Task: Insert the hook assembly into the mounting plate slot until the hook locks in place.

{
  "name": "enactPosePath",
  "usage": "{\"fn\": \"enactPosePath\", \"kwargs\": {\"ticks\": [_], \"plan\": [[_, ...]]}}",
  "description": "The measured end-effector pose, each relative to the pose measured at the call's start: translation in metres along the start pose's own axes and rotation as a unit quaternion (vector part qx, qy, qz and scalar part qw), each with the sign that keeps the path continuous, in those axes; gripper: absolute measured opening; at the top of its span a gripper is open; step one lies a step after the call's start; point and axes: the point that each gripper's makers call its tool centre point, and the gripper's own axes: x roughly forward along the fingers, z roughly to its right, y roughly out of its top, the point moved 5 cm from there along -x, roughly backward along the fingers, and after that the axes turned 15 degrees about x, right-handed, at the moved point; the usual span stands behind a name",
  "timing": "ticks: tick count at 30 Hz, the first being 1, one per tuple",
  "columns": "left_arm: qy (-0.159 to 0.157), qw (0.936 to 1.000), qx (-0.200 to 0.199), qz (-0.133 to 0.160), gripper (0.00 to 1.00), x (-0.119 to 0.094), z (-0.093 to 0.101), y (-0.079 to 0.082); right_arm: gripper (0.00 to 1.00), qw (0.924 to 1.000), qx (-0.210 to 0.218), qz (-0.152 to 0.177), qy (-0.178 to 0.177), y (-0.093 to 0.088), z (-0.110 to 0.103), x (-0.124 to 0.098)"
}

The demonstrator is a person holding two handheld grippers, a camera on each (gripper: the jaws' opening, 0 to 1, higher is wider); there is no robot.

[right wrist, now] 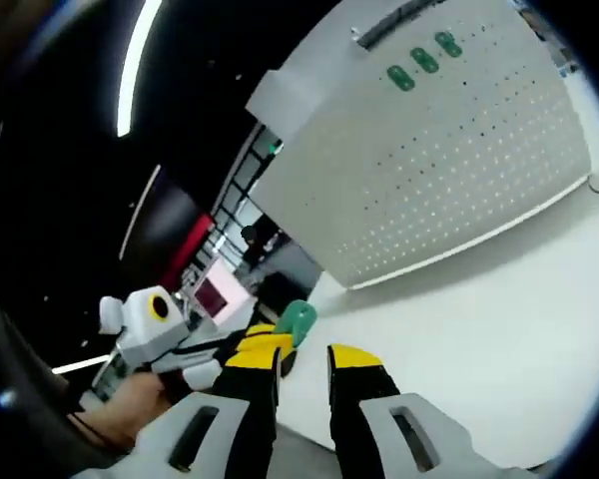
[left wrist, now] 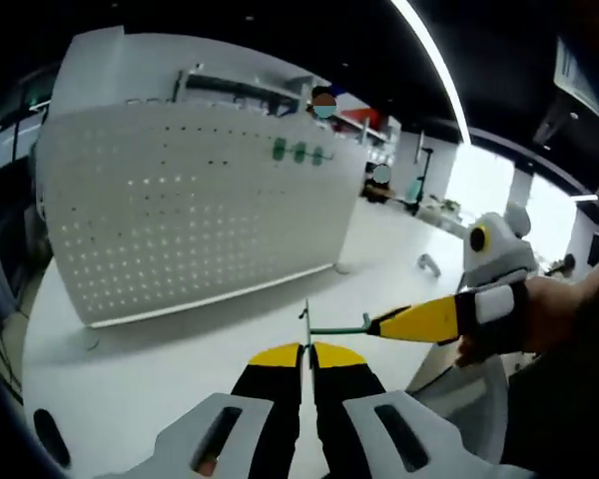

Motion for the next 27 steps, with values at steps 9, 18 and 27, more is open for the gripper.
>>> {"fn": "enactPosePath", "kwargs": {"ticks": [9, 18, 27], "plan": [[-0.007, 0.9998, 0.015, 0.010, 0.03, 0.004, 0.008, 0.010, 0.16, 0.9981, 0.055, 0.021, 0.018, 0.006, 0.000, 0.004], [-0.014, 0.9994, 0.027, 0.020, 0.03, 0.005, 0.018, 0.016, 0.09, 0.9940, 0.094, 0.031, 0.045, 0.010, -0.007, 0.008], [-0.014, 0.9987, 0.037, 0.032, 0.03, 0.004, 0.021, 0.020, 0.02, 0.9931, 0.105, 0.024, 0.048, 0.009, -0.008, 0.011]]}}
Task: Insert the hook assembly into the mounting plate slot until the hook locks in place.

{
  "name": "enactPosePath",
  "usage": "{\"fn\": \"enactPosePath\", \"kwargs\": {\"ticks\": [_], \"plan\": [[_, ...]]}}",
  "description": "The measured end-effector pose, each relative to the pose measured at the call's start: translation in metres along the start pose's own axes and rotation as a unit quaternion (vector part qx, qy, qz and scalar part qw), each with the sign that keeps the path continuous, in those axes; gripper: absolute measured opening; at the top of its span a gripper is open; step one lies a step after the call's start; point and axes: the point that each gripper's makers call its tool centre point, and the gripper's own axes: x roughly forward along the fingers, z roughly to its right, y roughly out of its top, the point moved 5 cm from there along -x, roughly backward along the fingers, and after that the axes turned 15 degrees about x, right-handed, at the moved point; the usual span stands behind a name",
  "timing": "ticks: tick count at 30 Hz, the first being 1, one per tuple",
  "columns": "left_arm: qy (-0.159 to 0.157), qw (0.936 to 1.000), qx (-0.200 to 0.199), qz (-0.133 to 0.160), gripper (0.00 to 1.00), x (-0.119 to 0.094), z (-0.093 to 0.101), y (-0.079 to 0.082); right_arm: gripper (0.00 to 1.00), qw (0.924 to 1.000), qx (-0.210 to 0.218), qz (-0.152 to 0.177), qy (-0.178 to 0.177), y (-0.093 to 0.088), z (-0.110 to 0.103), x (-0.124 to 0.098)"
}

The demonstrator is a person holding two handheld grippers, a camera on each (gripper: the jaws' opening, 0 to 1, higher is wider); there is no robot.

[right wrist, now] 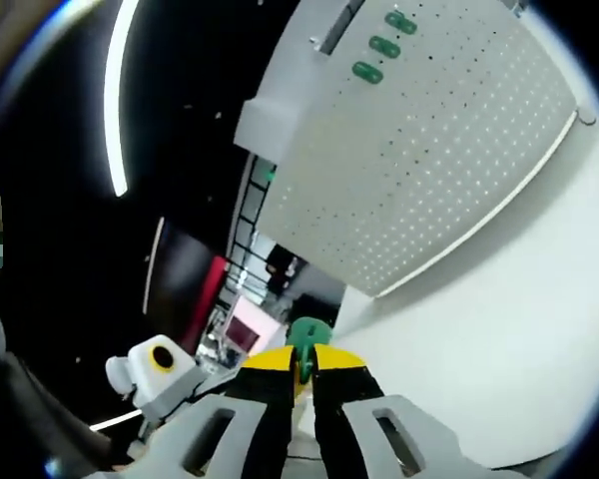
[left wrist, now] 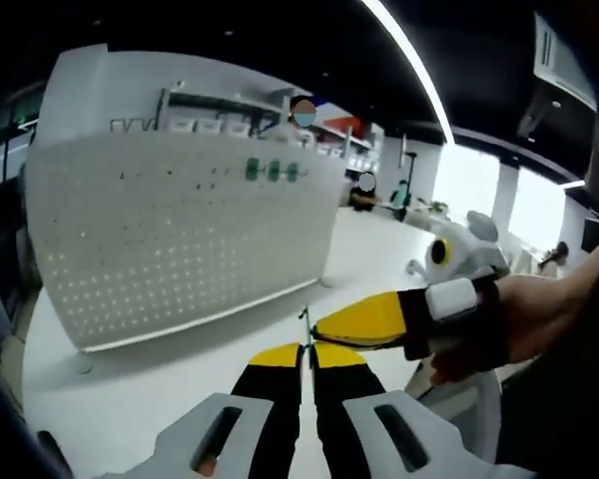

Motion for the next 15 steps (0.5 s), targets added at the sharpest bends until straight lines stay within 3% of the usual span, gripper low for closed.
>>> {"fn": "enactPosePath", "kwargs": {"ticks": [9, 15], "plan": [[0.008, 0.9997, 0.022, 0.001, 0.03, -0.0026, 0.0020, 0.0000, 0.01, 0.9998, 0.017, -0.008, 0.001, -0.0028, -0.0012, -0.0001], [0.006, 0.9995, 0.032, -0.005, 0.03, -0.0022, 0.0030, -0.0020, 0.00, 0.9999, -0.008, -0.014, -0.003, -0.0045, -0.0029, -0.0012]]}}
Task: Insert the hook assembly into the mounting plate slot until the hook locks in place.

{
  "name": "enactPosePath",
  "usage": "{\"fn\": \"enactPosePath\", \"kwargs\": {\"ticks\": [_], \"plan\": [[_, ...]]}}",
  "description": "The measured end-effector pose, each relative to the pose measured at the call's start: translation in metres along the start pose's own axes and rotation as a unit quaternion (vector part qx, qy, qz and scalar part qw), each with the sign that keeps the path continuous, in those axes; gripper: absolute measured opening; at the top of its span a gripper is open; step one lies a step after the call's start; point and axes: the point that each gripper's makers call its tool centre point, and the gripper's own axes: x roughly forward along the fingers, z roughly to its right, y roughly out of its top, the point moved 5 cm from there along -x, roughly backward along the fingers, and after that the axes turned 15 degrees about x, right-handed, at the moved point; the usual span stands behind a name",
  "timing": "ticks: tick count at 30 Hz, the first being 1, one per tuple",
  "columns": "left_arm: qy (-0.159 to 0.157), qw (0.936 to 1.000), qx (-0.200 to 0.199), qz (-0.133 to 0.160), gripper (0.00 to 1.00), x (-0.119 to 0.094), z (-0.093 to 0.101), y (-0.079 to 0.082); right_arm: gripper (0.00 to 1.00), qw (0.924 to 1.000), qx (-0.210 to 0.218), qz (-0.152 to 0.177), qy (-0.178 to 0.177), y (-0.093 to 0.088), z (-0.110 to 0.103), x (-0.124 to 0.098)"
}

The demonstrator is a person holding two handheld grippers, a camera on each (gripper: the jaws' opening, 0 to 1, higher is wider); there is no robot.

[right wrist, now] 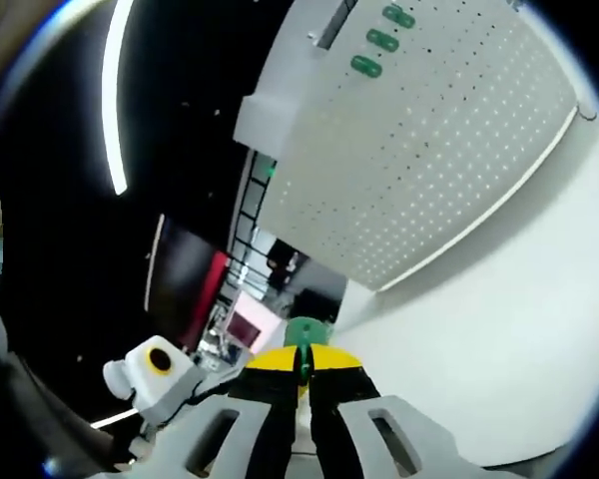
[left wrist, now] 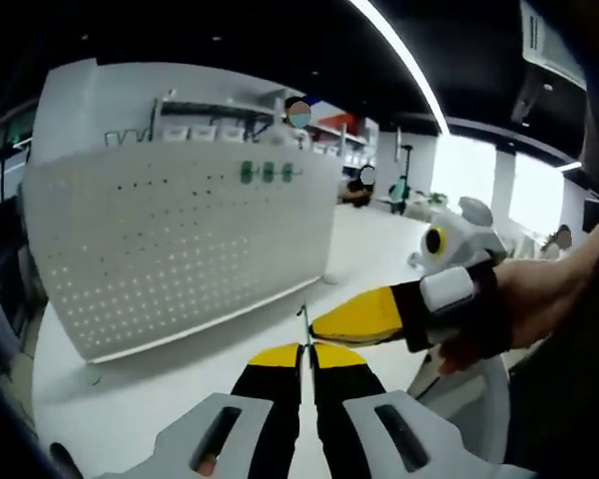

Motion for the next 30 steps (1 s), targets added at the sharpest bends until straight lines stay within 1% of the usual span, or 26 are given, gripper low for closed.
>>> {"fn": "enactPosePath", "kwargs": {"ticks": [2, 3, 5, 8, 9, 10, 12, 13, 15, 17, 18, 19, 20, 21, 22, 23, 24, 25, 27, 29, 30], "plan": [[-0.002, 1.0000, 0.006, -0.001, 0.04, 0.000, 0.001, 0.000, 0.00, 1.0000, -0.003, -0.002, -0.001, 0.000, 0.001, 0.000], [-0.004, 0.9999, 0.010, -0.004, 0.04, 0.001, 0.001, -0.002, 0.00, 0.9998, -0.019, -0.004, -0.002, 0.000, 0.002, -0.001], [-0.010, 0.9998, 0.015, -0.004, 0.05, 0.001, 0.001, -0.003, 0.00, 0.9997, -0.025, -0.005, -0.002, -0.001, 0.002, -0.001], [-0.017, 0.9998, 0.002, -0.002, 0.06, 0.000, 0.002, -0.004, 0.00, 0.9994, -0.033, -0.009, -0.003, -0.002, 0.002, -0.001], [-0.023, 0.9997, -0.002, -0.004, 0.09, 0.000, 0.004, -0.005, 0.00, 0.9991, -0.041, -0.013, -0.006, -0.002, 0.002, -0.001], [-0.022, 0.9998, -0.003, -0.005, 0.12, 0.000, 0.004, -0.005, 0.00, 0.9988, -0.047, -0.015, -0.007, -0.002, 0.002, -0.001], [-0.019, 0.9998, -0.004, -0.008, 0.22, 0.000, 0.004, -0.007, 0.00, 0.9981, -0.059, -0.017, -0.009, -0.002, 0.002, 0.000], [-0.018, 0.9998, -0.003, -0.007, 0.25, 0.000, 0.004, -0.008, 0.00, 0.9977, -0.064, -0.018, -0.010, -0.002, 0.002, -0.001], [-0.018, 0.9998, 0.001, -0.006, 0.29, 0.000, 0.004, -0.008, 0.00, 0.9957, -0.088, -0.023, -0.017, -0.001, 0.003, -0.001], [-0.025, 0.9996, -0.011, -0.006, 0.32, -0.001, 0.005, -0.010, 0.00, 0.9925, -0.118, -0.025, -0.021, 0.002, 0.003, -0.002], [-0.025, 0.9996, -0.015, -0.005, 0.35, -0.001, 0.005, -0.010, 0.00, 0.9889, -0.144, -0.028, -0.025, 0.004, 0.003, -0.002], [-0.026, 0.9995, -0.017, -0.004, 0.38, -0.001, 0.005, -0.010, 0.00, 0.9861, -0.160, -0.033, -0.030, 0.004, 0.003, -0.002], [-0.026, 0.9995, -0.017, -0.001, 0.39, -0.002, 0.005, -0.010, 0.00, 0.9835, -0.174, -0.037, -0.032, 0.004, 0.003, -0.002], [-0.023, 0.9996, -0.016, 0.008, 0.39, -0.004, 0.005, -0.008, 0.00, 0.9786, -0.199, -0.040, -0.035, 0.006, 0.002, -0.002], [-0.025, 0.9993, -0.017, 0.024, 0.39, -0.005, 0.006, -0.004, 0.00, 0.9776, -0.203, -0.041, -0.036, 0.006, 0.002, -0.002], [-0.028, 0.9981, -0.026, 0.047, 0.39, -0.006, 0.007, 0.004, 0.00, 0.9740, -0.220, -0.040, -0.038, 0.008, 0.001, -0.002], [-0.029, 0.9986, -0.025, 0.035, 0.40, -0.009, 0.008, 0.002, 0.00, 0.9724, -0.228, -0.039, -0.034, 0.009, -0.003, -0.001], [-0.032, 0.9982, -0.024, 0.044, 0.42, -0.011, 0.009, 0.005, 0.00, 0.9668, -0.250, -0.040, -0.038, 0.011, -0.004, -0.001], [-0.033, 0.9976, -0.027, 0.054, 0.47, -0.012, 0.011, 0.008, 0.00, 0.9593, -0.276, -0.043, -0.037, 0.013, -0.007, -0.001], [-0.035, 0.9973, -0.032, 0.057, 0.53, -0.013, 0.013, 0.009, 0.00, 0.9552, -0.289, -0.048, -0.041, 0.014, -0.007, -0.001], [-0.036, 0.9969, -0.036, 0.061, 0.57, -0.013, 0.014, 0.011, 0.00, 0.9475, -0.312, -0.053, -0.048, 0.014, -0.005, -0.001]]}}
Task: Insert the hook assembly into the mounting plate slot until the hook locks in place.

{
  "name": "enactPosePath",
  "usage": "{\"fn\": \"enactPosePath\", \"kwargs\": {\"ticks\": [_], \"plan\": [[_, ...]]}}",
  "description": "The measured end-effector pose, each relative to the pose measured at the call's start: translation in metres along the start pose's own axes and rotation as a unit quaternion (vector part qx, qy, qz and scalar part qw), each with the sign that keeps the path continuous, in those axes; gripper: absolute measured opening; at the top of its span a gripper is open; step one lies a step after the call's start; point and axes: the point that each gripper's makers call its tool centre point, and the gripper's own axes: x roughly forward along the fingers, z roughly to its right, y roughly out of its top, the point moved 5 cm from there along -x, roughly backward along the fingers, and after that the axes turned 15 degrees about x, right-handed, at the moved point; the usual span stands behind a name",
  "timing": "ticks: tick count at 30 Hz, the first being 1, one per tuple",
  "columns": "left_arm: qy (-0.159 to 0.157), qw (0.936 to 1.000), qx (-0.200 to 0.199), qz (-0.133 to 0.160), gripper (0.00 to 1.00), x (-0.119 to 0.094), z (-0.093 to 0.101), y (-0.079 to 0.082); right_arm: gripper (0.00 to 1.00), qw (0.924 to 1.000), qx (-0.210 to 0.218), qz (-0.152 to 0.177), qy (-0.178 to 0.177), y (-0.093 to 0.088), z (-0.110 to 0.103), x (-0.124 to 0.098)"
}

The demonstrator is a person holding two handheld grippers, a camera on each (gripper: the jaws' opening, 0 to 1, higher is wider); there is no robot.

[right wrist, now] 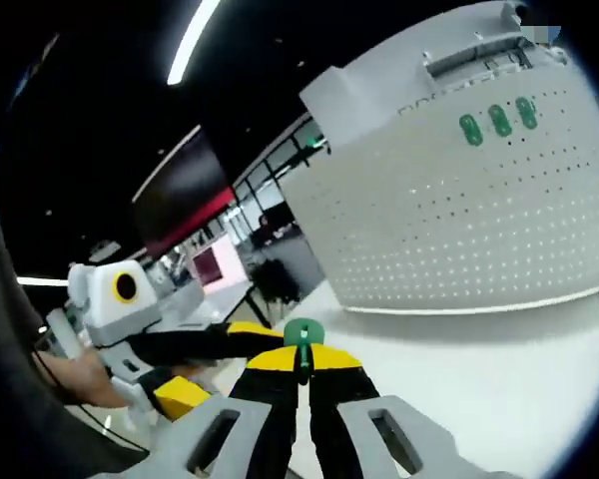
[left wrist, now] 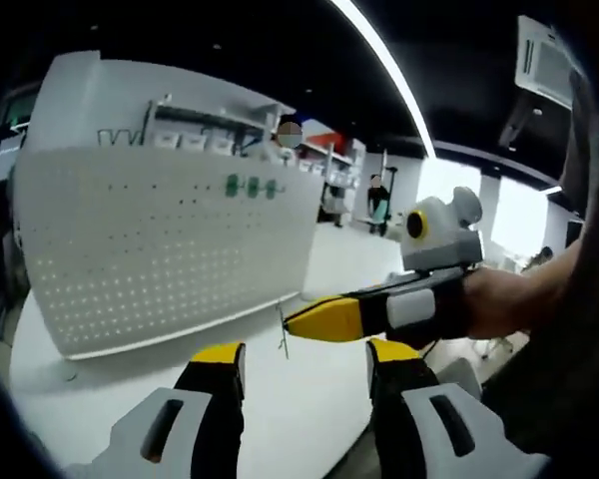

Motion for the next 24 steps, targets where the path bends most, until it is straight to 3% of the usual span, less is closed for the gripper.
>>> {"fn": "enactPosePath", "kwargs": {"ticks": [2, 5, 8, 13, 16, 19, 24], "plan": [[-0.005, 0.9999, -0.010, 0.004, 0.63, 0.001, 0.002, 0.002, 0.00, 0.9999, -0.015, -0.002, -0.005, 0.000, 0.000, 0.000], [-0.007, 0.9995, -0.020, 0.025, 0.62, -0.002, 0.006, 0.011, 0.00, 0.9990, -0.043, 0.012, -0.004, 0.004, -0.003, -0.003], [-0.007, 0.9991, -0.027, 0.033, 0.67, -0.003, 0.008, 0.016, 0.00, 0.9958, -0.090, 0.003, -0.019, 0.004, -0.001, -0.004], [-0.008, 0.9989, -0.037, 0.029, 0.74, 0.000, 0.009, 0.014, 0.00, 0.9933, -0.111, -0.002, -0.032, 0.002, -0.001, -0.004], [0.019, 0.9988, -0.036, 0.028, 0.82, -0.002, 0.006, 0.013, 0.00, 0.9915, -0.125, 0.001, -0.037, 0.004, 0.000, -0.005], [0.027, 0.9984, -0.046, 0.022, 0.91, -0.001, 0.005, 0.012, 0.00, 0.9864, -0.158, 0.000, -0.047, 0.005, 0.001, -0.005], [0.027, 0.9970, -0.065, 0.031, 0.95, -0.001, 0.003, 0.013, 0.00, 0.9830, -0.175, -0.002, -0.057, 0.008, 0.003, -0.004]]}}
